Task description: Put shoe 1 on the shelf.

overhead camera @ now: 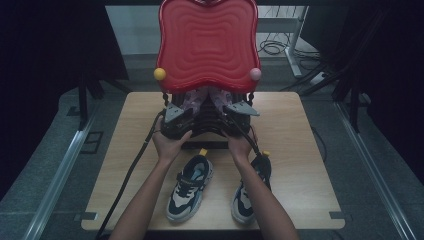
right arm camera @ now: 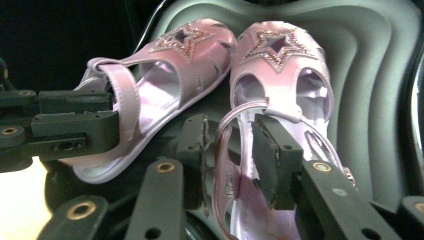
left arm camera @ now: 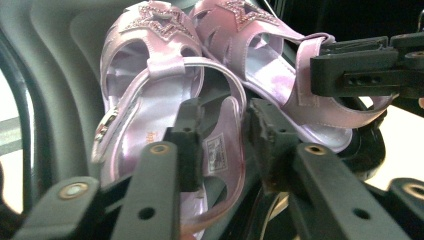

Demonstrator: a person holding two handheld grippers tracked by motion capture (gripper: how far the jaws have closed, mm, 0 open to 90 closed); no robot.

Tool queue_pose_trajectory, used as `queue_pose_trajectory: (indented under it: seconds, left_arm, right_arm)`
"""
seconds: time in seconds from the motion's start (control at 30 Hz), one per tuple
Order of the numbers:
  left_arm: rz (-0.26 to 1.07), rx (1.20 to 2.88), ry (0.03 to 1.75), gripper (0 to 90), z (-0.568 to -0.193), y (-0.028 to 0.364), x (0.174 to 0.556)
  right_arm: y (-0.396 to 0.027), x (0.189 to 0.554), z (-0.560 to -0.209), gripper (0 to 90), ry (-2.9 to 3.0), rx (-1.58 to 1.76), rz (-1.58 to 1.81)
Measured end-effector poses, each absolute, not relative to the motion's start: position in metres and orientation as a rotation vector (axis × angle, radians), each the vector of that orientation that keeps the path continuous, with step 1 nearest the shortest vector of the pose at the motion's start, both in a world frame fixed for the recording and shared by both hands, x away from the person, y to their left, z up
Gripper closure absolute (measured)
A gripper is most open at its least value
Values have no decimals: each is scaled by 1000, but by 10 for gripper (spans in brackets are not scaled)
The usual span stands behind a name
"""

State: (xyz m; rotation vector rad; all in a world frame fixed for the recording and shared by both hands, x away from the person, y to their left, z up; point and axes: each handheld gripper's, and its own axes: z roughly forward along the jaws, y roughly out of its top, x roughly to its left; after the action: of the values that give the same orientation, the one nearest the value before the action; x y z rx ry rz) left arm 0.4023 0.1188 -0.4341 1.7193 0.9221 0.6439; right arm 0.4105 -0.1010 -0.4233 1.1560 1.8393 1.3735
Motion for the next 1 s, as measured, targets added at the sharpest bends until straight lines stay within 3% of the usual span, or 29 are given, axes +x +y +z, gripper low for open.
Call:
queue_pose_trajectory:
  seconds: [0.27, 1.0]
  left_arm:
    - [630, 1699, 922, 595, -424, 127, 393]
    - [547, 1725, 901, 587, -415, 143, 362]
  right_arm:
    - [-109, 402, -421, 597, 1880, 1155, 1383]
    - [-139, 371, -410, 577, 1919, 1134, 1490]
